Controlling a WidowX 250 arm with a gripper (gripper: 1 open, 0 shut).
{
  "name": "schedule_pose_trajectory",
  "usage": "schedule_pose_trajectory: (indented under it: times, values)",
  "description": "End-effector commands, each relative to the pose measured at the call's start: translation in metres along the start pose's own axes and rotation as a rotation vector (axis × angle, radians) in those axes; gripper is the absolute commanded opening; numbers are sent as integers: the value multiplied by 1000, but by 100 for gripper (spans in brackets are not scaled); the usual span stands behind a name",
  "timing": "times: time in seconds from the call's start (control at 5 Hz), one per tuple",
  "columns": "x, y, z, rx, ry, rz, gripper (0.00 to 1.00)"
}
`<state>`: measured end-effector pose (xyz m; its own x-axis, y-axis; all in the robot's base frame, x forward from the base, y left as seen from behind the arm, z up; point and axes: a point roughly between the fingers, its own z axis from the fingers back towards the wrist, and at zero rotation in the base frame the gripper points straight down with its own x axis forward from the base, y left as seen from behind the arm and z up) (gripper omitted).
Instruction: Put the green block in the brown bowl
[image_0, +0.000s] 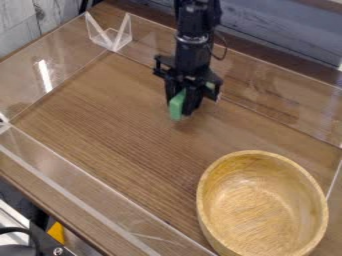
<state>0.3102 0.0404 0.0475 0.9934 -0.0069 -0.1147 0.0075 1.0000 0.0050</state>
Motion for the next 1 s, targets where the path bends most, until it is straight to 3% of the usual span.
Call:
schedule_pose_trajectory:
  times: [0.0, 0.4, 0.8]
  values:
    - [9, 4, 37, -5, -99, -4, 0]
    - [13, 5, 52, -20, -131, -15, 0]
    - [8, -3, 53, -19, -133, -43, 0]
